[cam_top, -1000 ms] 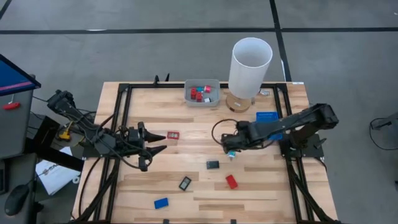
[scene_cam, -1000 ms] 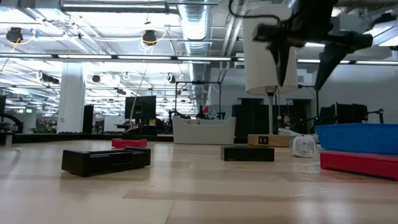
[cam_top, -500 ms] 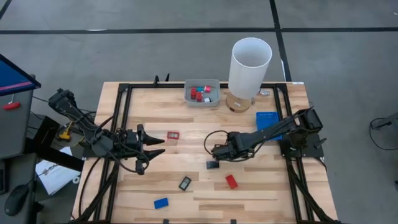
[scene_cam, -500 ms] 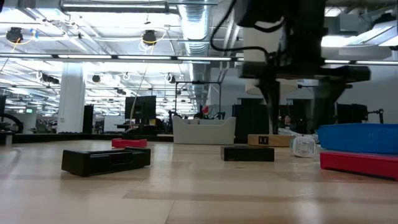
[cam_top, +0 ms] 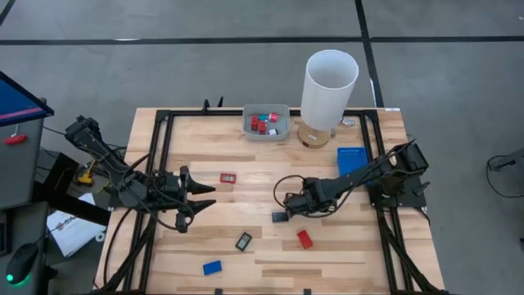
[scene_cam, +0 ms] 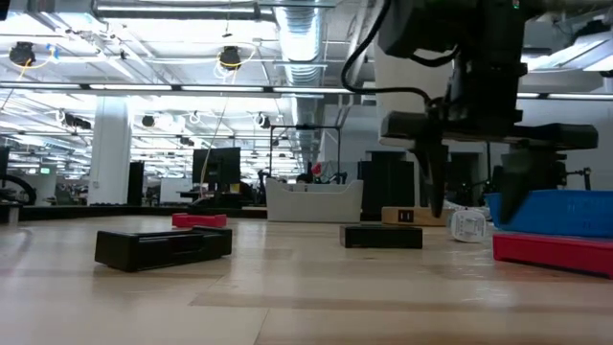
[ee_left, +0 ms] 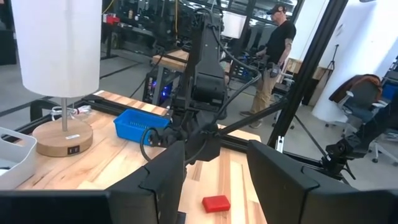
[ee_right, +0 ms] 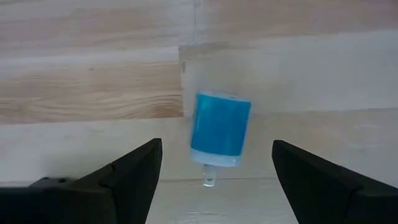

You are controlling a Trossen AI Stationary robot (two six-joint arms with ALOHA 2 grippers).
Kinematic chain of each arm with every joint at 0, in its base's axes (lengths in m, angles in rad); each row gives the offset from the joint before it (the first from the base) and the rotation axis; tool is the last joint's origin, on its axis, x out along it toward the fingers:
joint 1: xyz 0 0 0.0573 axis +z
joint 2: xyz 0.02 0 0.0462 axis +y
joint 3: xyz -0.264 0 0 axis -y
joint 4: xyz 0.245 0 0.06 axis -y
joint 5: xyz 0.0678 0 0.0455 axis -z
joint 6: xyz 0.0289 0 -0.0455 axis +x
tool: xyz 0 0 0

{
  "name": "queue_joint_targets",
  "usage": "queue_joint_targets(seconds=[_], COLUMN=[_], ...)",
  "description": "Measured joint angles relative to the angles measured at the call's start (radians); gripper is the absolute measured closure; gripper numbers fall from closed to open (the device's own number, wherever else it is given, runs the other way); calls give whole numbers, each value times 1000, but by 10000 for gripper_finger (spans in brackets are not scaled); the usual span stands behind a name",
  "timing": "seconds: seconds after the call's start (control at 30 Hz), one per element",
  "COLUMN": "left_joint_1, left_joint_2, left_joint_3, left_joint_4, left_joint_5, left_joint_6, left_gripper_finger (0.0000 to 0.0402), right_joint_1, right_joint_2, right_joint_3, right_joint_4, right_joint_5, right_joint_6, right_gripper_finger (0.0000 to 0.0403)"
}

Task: Pick & Place Office items
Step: Put the blue charger adapter into the gray bin

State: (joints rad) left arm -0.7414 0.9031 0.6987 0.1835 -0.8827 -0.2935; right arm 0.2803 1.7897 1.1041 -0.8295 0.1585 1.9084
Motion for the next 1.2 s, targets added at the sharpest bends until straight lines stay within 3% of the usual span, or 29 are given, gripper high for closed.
queue_joint_targets(seconds=[0.5,0.87,1.03,1.2], left_joint_1=[0,0,0,0], left_joint_2=[0,0,0,0], left_joint_3=[0,0,0,0], left_joint_4=[7,6,5,-16], left_joint_5=[0,-3,-5,-6], left_joint_6=[-3,-3,-6,-52], left_gripper_finger=[231,231,231,231], right_joint_1=[-59,-51,-28,-11], right_joint_2=[0,-1,-1,-1], right_joint_3=[-54,-54,-54,-54], right_joint_4=[83,142,247,400], right_joint_5=[0,0,11,90], right_joint_6=[-60,-87,-87,-121], right_gripper_finger=[152,287,290,290])
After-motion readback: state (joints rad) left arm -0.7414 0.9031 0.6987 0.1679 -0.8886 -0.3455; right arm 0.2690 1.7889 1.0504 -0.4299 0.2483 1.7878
